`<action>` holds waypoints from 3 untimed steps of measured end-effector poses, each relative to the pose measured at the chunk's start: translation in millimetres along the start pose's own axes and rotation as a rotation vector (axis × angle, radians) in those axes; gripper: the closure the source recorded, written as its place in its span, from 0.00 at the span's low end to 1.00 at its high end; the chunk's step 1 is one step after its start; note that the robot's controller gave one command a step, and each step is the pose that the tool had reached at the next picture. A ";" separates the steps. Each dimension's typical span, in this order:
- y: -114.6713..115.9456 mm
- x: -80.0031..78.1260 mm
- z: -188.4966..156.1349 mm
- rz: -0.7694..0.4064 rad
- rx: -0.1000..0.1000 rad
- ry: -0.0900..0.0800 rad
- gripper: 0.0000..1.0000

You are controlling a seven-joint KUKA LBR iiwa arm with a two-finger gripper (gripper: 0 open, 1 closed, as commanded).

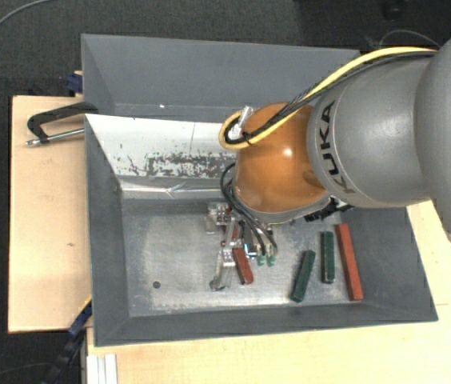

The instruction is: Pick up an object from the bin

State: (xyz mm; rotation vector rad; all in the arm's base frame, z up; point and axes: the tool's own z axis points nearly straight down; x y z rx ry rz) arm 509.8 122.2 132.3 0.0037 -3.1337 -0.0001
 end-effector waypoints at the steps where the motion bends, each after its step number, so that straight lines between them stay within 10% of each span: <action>1: -71.8 -7.4 62.4 -0.433 0.002 -0.005 0.00; 2: -50.5 -7.3 31.4 -0.943 0.003 -0.014 0.00; 3: -58.2 -42.1 31.2 -1.437 0.005 -0.013 0.00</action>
Offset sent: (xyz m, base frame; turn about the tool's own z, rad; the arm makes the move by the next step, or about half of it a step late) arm 0.0070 -0.0711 -0.0623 -0.4351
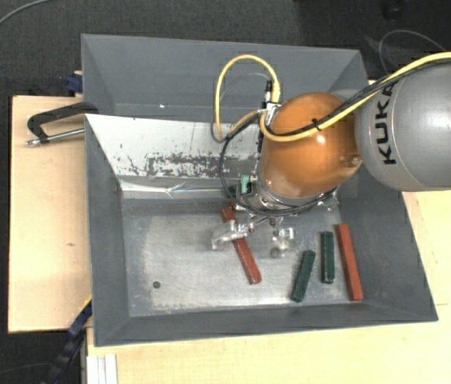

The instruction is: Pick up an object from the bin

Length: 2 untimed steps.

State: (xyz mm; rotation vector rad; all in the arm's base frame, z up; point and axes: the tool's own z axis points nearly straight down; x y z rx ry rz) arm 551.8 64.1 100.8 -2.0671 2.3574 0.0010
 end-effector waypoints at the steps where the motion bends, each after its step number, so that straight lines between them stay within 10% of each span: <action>1: 2.7 -27.1 30.2 -0.463 -0.002 0.000 0.00; 2: 2.4 -28.5 29.4 -0.458 -0.004 0.001 0.00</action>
Offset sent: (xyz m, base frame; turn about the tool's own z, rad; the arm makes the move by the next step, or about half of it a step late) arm 0.0006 0.0258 -0.0308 -0.4681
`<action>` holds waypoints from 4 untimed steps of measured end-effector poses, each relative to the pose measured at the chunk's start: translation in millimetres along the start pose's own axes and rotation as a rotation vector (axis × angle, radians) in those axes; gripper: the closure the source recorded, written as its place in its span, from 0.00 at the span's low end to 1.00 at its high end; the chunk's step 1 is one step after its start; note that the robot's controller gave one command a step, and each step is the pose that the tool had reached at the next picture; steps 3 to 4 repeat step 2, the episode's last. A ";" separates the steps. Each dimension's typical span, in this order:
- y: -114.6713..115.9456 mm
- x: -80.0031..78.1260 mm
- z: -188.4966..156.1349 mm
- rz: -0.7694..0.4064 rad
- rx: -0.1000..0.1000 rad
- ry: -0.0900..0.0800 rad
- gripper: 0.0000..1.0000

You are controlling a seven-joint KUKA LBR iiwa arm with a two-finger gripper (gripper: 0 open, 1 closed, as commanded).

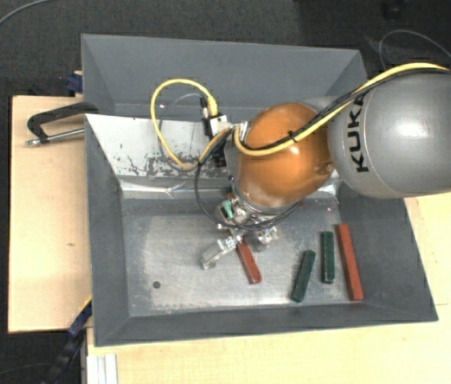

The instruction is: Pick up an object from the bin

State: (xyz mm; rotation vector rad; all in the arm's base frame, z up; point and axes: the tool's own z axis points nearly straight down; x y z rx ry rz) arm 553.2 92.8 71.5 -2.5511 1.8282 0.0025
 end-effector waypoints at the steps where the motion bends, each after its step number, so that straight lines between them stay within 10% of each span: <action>1: 0.1 0.1 0.1 0.000 -0.001 0.000 1.00; 2: -3.2 -1.1 -101.3 0.005 0.011 0.002 1.00; 4: -3.2 -1.1 -101.3 0.005 0.011 0.002 1.00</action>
Offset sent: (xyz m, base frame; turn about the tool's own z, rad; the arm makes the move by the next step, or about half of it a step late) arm 0.0000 0.0000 0.0000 0.0000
